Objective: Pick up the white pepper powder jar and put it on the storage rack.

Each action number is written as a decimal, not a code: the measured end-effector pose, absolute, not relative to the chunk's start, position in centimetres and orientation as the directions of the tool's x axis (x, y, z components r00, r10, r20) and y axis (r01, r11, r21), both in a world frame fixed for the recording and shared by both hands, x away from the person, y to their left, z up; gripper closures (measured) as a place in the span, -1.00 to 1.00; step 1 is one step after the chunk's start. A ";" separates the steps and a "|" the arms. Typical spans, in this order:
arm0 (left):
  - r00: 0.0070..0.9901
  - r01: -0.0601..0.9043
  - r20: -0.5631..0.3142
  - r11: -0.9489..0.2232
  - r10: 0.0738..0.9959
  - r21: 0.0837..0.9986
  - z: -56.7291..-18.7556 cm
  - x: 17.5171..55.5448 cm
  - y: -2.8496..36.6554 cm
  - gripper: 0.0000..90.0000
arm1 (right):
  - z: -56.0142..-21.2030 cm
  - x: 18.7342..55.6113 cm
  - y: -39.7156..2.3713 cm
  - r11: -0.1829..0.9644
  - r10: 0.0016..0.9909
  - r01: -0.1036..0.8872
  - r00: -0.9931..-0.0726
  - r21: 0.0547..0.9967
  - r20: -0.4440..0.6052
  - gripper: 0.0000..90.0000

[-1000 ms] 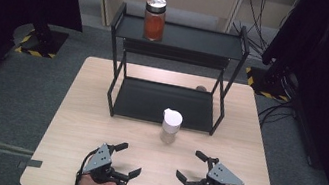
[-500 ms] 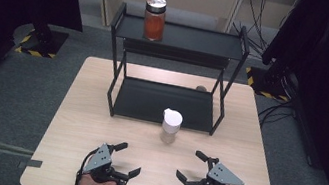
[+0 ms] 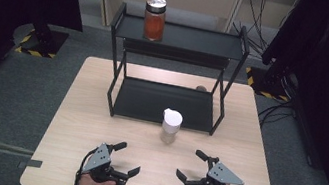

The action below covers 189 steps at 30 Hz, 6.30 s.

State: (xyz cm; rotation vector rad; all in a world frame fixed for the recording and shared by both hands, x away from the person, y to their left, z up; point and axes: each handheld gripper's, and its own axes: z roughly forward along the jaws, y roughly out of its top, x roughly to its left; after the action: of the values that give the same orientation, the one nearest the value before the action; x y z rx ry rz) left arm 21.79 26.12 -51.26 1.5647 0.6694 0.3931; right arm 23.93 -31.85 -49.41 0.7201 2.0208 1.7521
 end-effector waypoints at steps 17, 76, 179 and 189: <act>0.759 0.190 -0.152 0.008 0.633 0.982 -51.3 22.0 26.4 -0.99 | -49.2 24.6 -31.2 0.095 0.636 0.135 -0.771 0.986 0.044 -0.99; 0.749 0.189 -0.152 0.012 0.645 0.982 -51.2 21.9 26.5 -0.99 | -48.0 32.7 -24.0 0.143 0.690 0.168 -0.723 0.975 0.023 -0.93; 0.748 0.187 -0.157 0.023 0.645 0.982 -51.2 21.9 26.7 -0.98 | -22.0 37.2 -24.3 0.127 0.590 0.097 -0.808 0.987 0.003 -0.31; 0.749 0.181 -0.152 0.022 0.644 0.983 -51.2 21.8 26.6 -0.98 | -19.2 38.1 -23.2 0.123 0.613 0.109 -0.790 0.986 0.011 -0.31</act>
State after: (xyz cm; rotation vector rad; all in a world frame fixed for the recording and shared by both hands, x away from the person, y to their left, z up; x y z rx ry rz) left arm 21.83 26.62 -51.17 1.5381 0.6945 0.4075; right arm 38.14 -23.20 -19.17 0.6981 2.0084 1.7079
